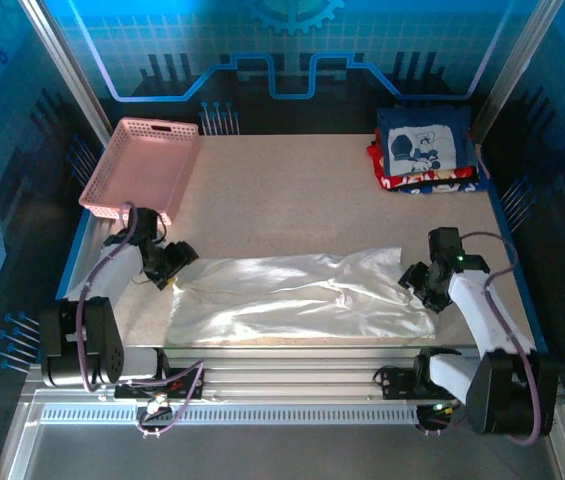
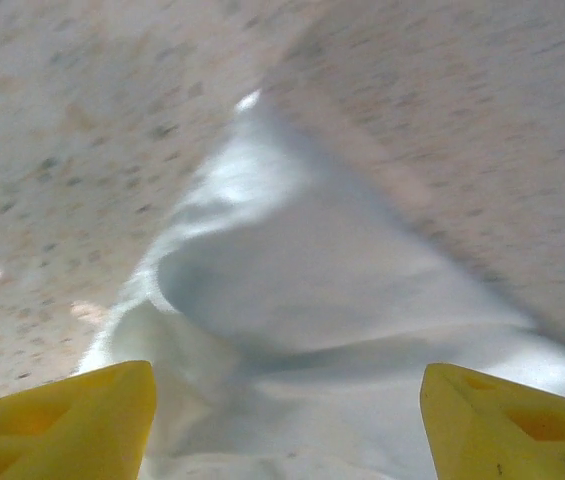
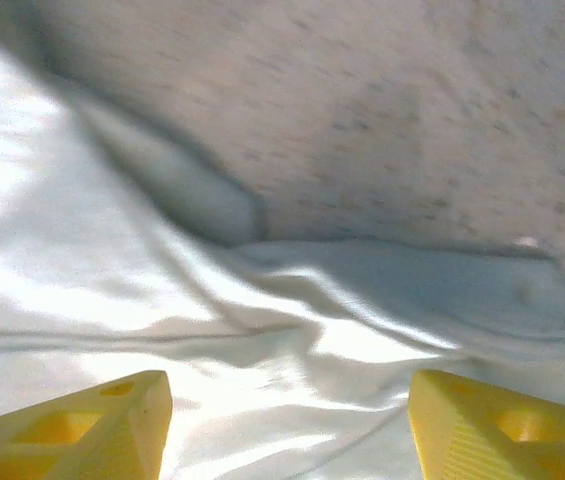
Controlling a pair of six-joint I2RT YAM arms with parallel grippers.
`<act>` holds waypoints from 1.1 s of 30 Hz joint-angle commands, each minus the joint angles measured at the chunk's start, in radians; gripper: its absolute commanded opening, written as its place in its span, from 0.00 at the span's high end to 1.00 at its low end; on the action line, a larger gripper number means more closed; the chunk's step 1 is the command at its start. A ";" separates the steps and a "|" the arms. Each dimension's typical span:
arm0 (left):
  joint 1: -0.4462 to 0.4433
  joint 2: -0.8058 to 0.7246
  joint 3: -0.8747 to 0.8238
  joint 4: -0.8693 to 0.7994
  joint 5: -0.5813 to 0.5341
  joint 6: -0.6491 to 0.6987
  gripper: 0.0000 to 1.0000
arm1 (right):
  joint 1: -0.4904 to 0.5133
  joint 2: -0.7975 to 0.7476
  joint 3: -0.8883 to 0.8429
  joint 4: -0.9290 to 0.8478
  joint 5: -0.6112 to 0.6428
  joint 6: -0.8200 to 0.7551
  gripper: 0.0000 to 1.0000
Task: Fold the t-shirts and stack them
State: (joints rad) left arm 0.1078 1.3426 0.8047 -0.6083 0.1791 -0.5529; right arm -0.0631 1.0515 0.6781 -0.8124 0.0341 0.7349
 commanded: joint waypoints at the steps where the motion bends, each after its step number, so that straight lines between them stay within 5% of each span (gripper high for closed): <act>1: -0.087 0.006 0.145 -0.003 0.022 -0.025 0.27 | 0.042 -0.036 0.090 0.083 -0.134 -0.054 0.34; 5: -0.220 0.063 0.272 0.022 -0.002 -0.005 0.24 | 0.185 0.107 0.219 0.112 -0.181 -0.146 0.35; 15: -0.368 0.258 0.265 0.215 0.218 -0.037 0.25 | 0.466 0.597 0.527 0.007 -0.112 -0.298 0.56; 33: -0.497 0.323 0.254 0.192 0.169 0.077 0.26 | 0.529 0.711 0.569 -0.110 0.057 -0.284 0.61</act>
State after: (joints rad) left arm -0.3828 1.6554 1.0687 -0.4129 0.3534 -0.5079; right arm 0.4526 1.7393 1.2324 -0.8948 0.0532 0.4622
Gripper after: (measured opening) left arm 0.744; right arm 0.392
